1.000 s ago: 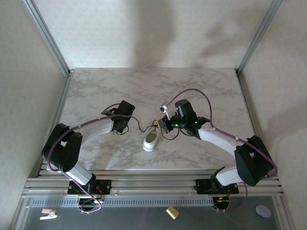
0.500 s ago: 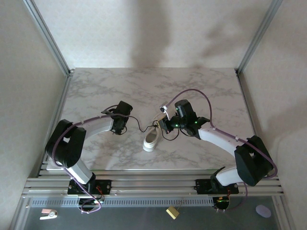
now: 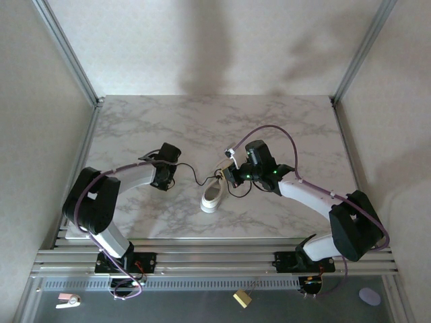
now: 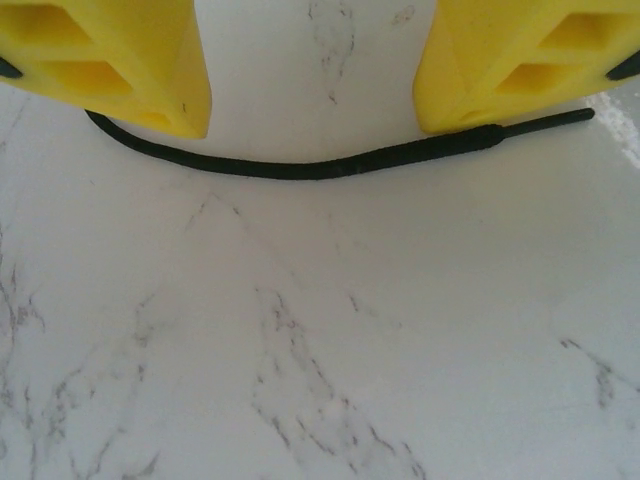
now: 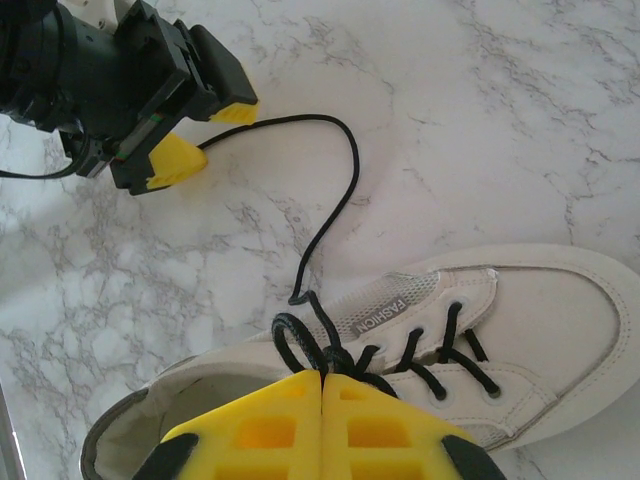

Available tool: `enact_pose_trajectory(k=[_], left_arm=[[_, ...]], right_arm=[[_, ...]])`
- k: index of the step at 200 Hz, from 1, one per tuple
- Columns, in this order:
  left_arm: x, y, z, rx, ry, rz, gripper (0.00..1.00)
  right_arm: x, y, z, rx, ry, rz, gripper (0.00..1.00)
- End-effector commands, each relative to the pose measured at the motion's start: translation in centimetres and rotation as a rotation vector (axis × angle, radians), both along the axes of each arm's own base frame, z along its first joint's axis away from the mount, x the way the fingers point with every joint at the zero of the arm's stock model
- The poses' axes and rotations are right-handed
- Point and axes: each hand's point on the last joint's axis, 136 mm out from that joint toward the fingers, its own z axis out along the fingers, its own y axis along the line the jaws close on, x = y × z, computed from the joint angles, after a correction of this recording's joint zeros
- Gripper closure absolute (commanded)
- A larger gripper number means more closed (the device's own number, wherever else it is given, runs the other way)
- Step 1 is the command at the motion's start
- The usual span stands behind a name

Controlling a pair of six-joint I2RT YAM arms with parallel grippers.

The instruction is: Tie the shoes

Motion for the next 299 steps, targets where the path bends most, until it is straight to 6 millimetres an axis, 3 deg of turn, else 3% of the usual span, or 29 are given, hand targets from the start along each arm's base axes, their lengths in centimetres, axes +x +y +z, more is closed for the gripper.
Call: enact_pose_trajectory(k=[1,64,121,160,188,199,230,277,299], left_arm=[[-1.4,2.5,-3.5,0.008,0.084,0.084,0.43],[-1.4,4.0,-5.7,-0.078,0.132,0.168,0.50],[-1.3,4.3,-7.7,-0.096,0.175,0.175,0.58],[-1.2,4.9,-8.3,-0.081,0.182,0.168,0.75],[-0.8,5.3,-8.1,-0.054,0.176,0.148,0.93],[-0.4,5.6,-7.8,-0.034,0.168,0.138,1.00],[1.0,6.6,-6.0,0.053,0.134,0.092,1.00],[4.0,8.4,-0.6,0.224,-0.028,-0.035,1.00],[4.4,9.1,1.6,0.297,-0.070,-0.085,1.00]], right_arm=[[-0.6,0.1,0.1,-0.004,-0.009,0.012,1.00],[-1.2,0.4,0.2,-0.006,-0.010,0.017,1.00],[-1.4,0.5,0.5,-0.006,-0.019,0.017,1.00],[-1.7,0.6,0.4,-0.009,-0.019,0.022,1.00],[-1.9,0.8,0.3,-0.013,-0.019,0.025,1.00],[-1.9,0.9,0.3,-0.013,-0.020,0.025,1.00],[-1.9,0.9,0.4,-0.013,-0.025,0.026,1.00],[-2.0,0.9,0.6,-0.012,-0.033,0.026,1.00],[-2.0,1.0,0.7,-0.011,-0.037,0.026,1.00]])
